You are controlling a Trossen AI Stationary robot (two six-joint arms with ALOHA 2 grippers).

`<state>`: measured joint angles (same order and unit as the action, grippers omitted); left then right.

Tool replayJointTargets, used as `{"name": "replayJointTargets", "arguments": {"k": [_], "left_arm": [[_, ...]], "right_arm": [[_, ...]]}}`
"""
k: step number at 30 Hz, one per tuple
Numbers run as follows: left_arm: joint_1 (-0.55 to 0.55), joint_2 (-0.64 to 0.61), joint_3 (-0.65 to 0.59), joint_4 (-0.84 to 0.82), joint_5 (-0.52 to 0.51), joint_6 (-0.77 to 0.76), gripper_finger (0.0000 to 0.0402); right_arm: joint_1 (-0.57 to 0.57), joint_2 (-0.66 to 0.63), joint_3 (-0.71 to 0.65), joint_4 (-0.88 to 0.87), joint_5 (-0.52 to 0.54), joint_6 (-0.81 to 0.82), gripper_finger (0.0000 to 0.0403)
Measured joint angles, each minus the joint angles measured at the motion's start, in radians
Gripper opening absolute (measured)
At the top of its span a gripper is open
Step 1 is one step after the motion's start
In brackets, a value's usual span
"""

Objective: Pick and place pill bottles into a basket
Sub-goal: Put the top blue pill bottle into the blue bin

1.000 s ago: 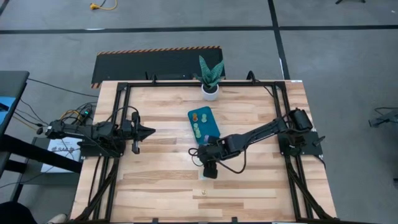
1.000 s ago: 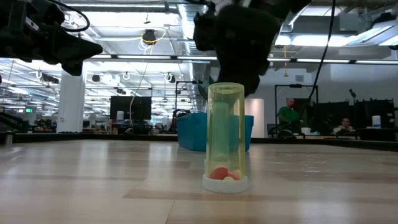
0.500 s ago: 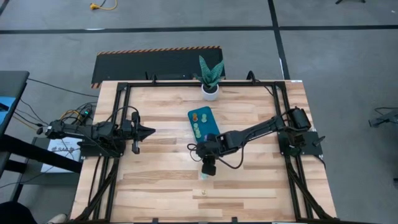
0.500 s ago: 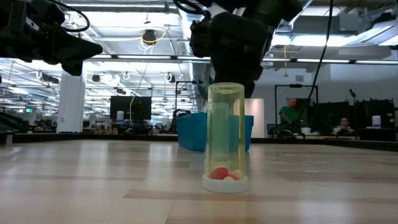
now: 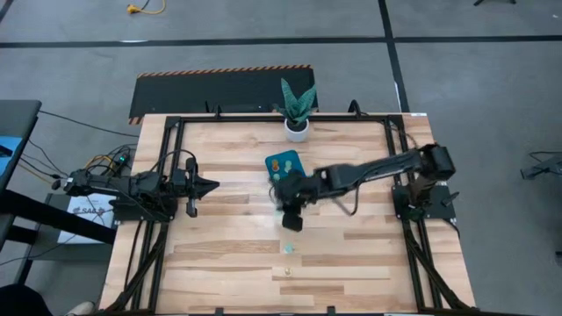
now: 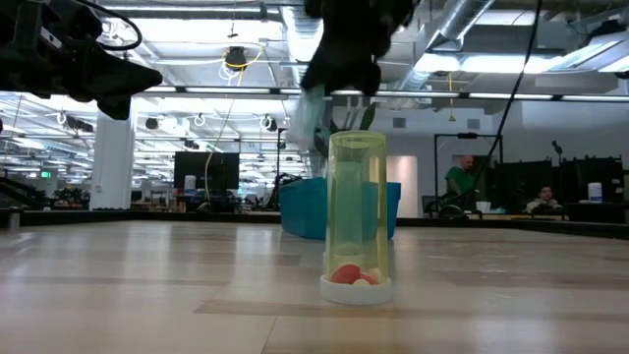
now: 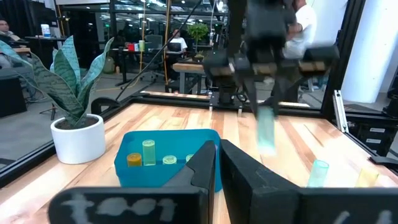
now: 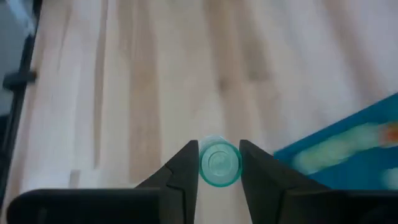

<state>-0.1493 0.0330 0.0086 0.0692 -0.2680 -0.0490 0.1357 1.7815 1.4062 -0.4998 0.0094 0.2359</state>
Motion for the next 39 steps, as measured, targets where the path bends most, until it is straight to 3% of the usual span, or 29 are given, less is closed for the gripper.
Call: {"name": "replayJointTargets", "arguments": {"k": [7, 15, 28, 39], "left_arm": [[0.0, 0.0, 0.0, 0.0, 0.0, 0.0, 0.0009], [0.0, 0.0, 0.0, 0.0, 0.0, 0.0, 0.0009], [0.0, 0.0, 0.0, 0.0, 0.0, 0.0, 0.0009], [0.0, 0.0, 0.0, 0.0, 0.0, 0.0, 0.0009]], "right_arm": [[-0.12, -0.095, 0.002, -0.13, 0.104, -0.092, 0.0094], [-0.232, -0.005, 0.002, -0.149, 0.09, -0.175, 0.0099], [-0.281, 0.155, 0.0, -0.108, 0.029, -0.234, 0.0098], [-0.283, 0.157, 0.0, -0.054, 0.019, -0.229, 0.0136]]}}
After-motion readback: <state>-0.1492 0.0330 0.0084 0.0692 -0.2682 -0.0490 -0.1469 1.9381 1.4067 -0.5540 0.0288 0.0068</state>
